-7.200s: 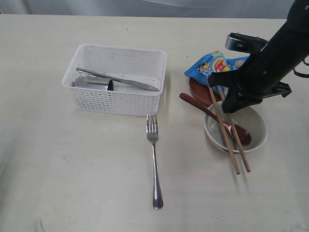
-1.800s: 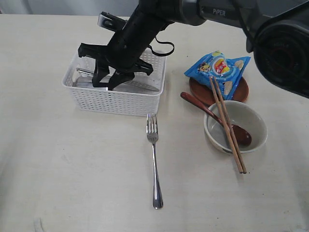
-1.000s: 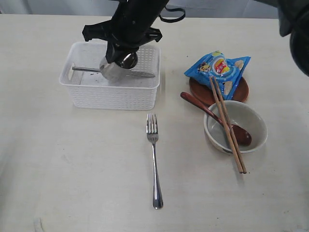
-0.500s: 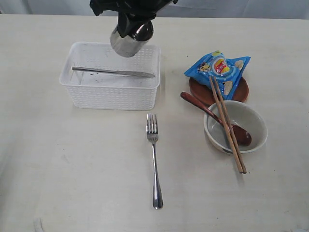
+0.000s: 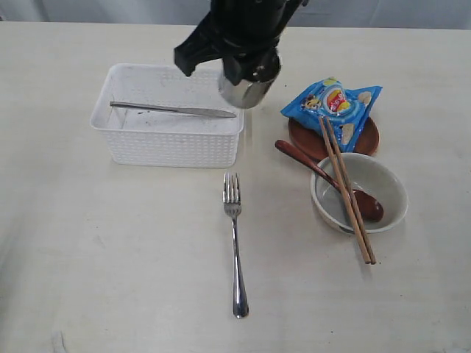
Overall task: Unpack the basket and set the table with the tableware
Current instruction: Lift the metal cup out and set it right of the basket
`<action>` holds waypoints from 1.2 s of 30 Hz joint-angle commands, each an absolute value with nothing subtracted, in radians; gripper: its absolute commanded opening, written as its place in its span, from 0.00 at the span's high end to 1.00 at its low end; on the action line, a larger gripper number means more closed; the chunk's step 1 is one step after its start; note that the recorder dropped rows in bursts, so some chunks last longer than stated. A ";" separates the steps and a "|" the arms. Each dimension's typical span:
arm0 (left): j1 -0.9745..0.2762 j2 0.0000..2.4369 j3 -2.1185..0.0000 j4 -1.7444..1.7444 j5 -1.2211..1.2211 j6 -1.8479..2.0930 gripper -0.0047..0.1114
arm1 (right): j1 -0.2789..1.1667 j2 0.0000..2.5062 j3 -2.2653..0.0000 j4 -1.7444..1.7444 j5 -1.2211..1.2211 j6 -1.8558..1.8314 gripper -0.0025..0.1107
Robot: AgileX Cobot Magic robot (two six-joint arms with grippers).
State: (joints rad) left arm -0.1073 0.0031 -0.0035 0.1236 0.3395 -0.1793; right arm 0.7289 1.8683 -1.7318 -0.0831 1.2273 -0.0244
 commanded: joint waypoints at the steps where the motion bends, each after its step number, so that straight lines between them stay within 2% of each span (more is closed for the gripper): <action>1: -0.103 0.000 0.000 0.124 0.339 -0.180 0.96 | 0.691 1.888 -1.733 -0.262 1.221 0.062 0.98; 12: -0.103 0.000 0.000 0.124 0.339 -0.180 0.96 | 0.559 2.044 -1.733 -0.071 1.161 0.000 0.98; 15: -0.103 0.000 0.000 0.124 0.339 -0.180 0.96 | 0.559 2.063 -1.750 -0.052 1.105 0.000 0.98; 23: -0.103 0.000 0.000 0.124 0.339 -0.180 0.96 | 0.568 2.203 -1.903 0.144 1.138 -0.053 0.98; 30: -0.103 0.000 0.000 0.124 0.339 -0.180 0.96 | 0.654 2.215 -1.929 0.154 1.115 -0.075 0.98; 36: -0.103 0.000 0.000 0.124 0.339 -0.180 0.96 | 0.663 2.215 -1.929 0.106 1.104 -0.061 0.98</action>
State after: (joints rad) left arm -0.1073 0.0031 -0.0035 0.1236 0.3395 -0.1793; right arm 0.6700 2.2180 -1.9173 0.1438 1.1195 -0.0594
